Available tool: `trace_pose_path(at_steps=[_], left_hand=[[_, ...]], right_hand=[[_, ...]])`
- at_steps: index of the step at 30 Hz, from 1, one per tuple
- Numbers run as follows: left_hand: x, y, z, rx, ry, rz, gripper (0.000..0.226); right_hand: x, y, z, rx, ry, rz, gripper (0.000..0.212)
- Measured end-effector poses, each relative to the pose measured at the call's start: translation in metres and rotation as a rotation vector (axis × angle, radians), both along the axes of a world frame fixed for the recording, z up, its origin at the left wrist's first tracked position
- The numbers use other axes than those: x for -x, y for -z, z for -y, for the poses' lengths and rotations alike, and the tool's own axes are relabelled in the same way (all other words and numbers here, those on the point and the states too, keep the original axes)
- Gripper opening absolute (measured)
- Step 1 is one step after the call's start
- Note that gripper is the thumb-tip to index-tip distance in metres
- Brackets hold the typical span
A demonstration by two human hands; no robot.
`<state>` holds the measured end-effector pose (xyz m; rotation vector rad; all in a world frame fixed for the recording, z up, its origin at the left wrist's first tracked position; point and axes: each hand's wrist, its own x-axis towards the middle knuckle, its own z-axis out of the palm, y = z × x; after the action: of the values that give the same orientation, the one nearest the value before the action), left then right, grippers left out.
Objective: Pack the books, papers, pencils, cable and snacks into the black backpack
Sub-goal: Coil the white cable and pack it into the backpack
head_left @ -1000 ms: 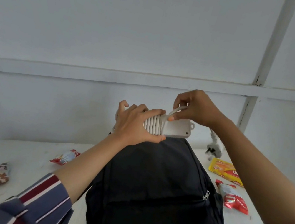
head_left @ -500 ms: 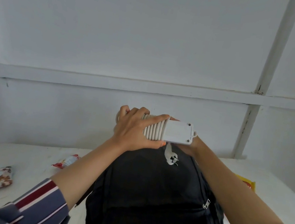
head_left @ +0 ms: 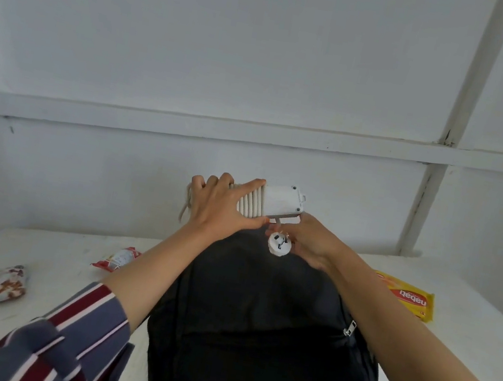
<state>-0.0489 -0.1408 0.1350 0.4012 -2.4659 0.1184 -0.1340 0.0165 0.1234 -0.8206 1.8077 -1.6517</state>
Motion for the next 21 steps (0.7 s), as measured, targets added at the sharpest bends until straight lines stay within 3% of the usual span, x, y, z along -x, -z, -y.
trace_pose_path(at_steps=[2, 3, 9, 16, 21], left_hand=[[0.003, 0.003, -0.003, -0.009, -0.007, 0.003, 0.072], [0.005, 0.004, -0.005, -0.01, -0.014, 0.002, 0.072], [0.01, -0.002, -0.01, -0.044, -0.008, 0.012, 0.077], [0.011, -0.003, -0.005, -0.066, 0.053, 0.041, 0.075], [0.012, 0.001, 0.002, -0.136, 0.074, 0.049, 0.074]], right_hand=[[-0.004, 0.001, 0.004, -0.051, 0.112, -0.053, 0.086], [-0.005, 0.003, 0.005, -0.055, 0.15, -0.077, 0.096], [-0.009, 0.008, 0.006, -0.01, 0.227, -0.192, 0.094], [-0.009, 0.02, 0.0, 0.217, 0.221, -0.211, 0.107], [-0.003, 0.02, -0.002, 0.19, 0.193, -0.284, 0.112]])
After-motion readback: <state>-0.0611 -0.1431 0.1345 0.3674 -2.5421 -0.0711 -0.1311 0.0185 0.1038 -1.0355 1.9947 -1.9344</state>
